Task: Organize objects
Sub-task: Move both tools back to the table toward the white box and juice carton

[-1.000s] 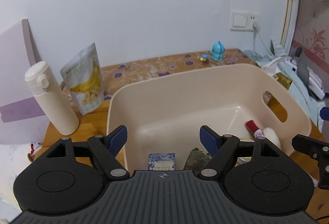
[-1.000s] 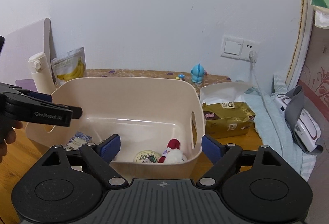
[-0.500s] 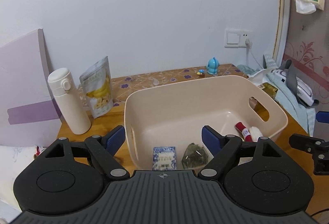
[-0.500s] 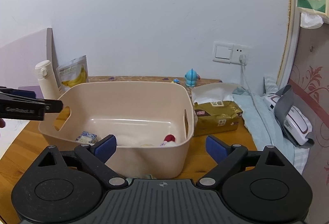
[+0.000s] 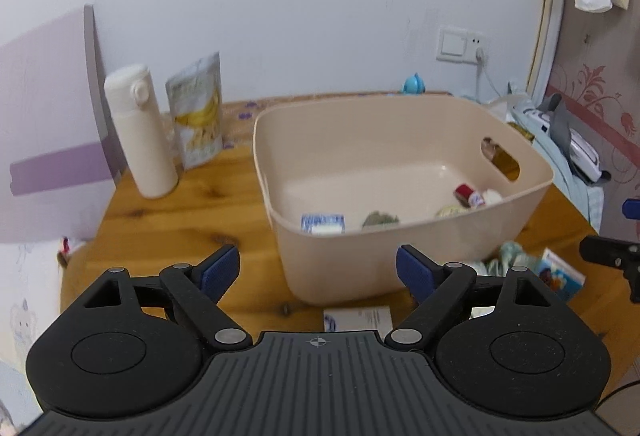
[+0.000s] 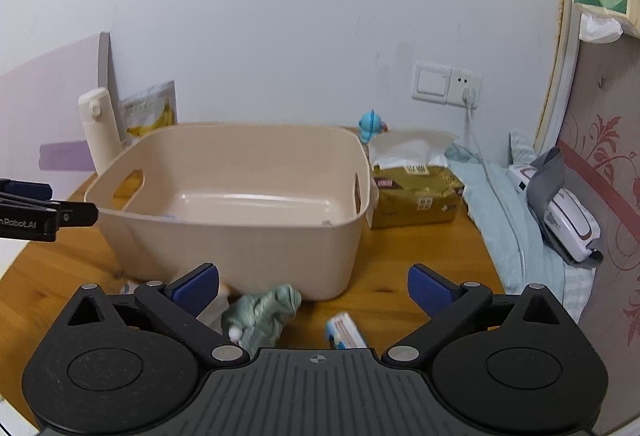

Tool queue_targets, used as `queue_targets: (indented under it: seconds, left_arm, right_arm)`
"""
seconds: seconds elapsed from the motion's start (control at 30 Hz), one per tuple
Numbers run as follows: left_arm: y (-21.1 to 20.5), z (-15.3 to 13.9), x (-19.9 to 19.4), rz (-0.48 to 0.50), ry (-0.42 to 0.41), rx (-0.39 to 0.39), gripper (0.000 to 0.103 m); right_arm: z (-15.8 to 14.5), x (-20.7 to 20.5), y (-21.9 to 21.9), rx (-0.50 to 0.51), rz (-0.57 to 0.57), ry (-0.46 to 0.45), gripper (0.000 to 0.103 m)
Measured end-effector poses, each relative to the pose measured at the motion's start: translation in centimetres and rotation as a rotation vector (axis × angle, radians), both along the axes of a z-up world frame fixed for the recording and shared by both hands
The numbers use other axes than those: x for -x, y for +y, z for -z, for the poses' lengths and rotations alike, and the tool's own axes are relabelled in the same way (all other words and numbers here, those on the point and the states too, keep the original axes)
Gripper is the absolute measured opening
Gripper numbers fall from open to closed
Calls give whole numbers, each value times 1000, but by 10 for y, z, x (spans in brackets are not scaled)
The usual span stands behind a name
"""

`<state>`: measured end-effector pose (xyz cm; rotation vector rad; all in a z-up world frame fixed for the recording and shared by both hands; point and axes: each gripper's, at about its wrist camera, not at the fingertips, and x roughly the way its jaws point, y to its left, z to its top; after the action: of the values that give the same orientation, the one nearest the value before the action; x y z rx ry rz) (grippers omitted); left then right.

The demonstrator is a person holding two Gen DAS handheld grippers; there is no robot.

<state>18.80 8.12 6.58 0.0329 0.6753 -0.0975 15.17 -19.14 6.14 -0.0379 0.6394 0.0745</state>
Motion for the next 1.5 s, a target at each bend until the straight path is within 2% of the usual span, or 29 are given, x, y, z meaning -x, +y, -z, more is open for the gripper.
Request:
queue_targets:
  seconds: [0.3, 0.6, 0.9, 1.17, 1.27, 1.5]
  left_arm:
    - [6, 25, 12, 10, 28, -12, 88]
    - [6, 55, 9, 28, 98, -3, 88]
    - [0, 82, -3, 37, 151, -29, 88]
    - [-1, 100, -10, 41, 201, -18, 88]
    - [-2, 104, -10, 47, 207, -4, 88]
    - [-14, 107, -12, 77, 176, -31, 88]
  right_arm:
    - [14, 5, -7, 12, 3, 33, 103]
    - [49, 8, -20, 70, 25, 114, 103]
    - [77, 7, -36, 52, 60, 177, 103]
    - [93, 1, -38, 51, 71, 194, 103]
    - [98, -2, -37, 55, 75, 199, 103]
    - [106, -9, -35, 54, 72, 212, 103]
